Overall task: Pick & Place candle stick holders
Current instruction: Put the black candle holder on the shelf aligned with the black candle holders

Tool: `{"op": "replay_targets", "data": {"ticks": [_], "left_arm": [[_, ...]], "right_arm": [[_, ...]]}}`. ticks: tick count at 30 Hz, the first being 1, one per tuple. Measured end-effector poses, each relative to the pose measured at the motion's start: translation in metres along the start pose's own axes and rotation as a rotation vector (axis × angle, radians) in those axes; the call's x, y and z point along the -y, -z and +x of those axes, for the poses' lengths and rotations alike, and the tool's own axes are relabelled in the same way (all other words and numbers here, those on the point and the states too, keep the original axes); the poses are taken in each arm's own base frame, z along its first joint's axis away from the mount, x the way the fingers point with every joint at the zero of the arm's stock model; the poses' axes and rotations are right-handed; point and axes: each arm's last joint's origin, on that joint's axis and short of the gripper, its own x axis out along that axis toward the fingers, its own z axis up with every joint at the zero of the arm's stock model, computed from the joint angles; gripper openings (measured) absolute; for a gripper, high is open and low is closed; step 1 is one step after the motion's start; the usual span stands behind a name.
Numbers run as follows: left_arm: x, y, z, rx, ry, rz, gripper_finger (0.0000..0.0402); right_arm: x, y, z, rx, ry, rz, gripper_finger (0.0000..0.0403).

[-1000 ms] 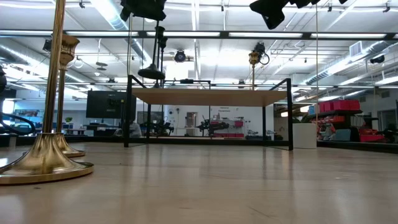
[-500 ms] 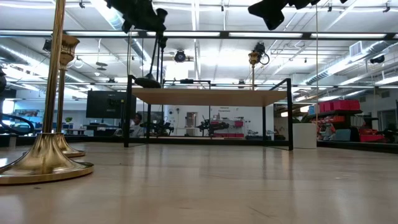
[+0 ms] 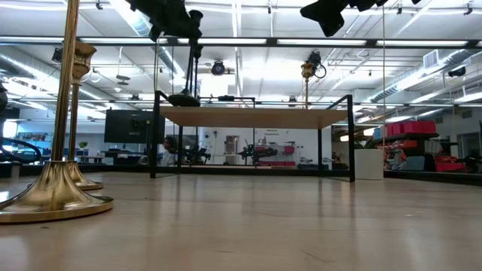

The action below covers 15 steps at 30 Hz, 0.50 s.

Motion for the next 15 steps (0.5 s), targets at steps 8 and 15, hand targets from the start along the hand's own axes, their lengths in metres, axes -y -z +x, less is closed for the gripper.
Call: {"op": "replay_targets", "data": {"ticks": [8, 15], "left_arm": [[0.0018, 0.0025, 0.0047, -0.022, 0.025, 0.0, 0.0033], [0.0012, 0.0032, 0.0042, -0.029, 0.009, -0.01, 0.0033]], "right_arm": [[0.0, 0.0, 0.0, 0.0, 0.0, 0.0, 0.0304], [0.0, 0.0, 0.0, 0.0, 0.0, 0.0, 0.0304]]}}
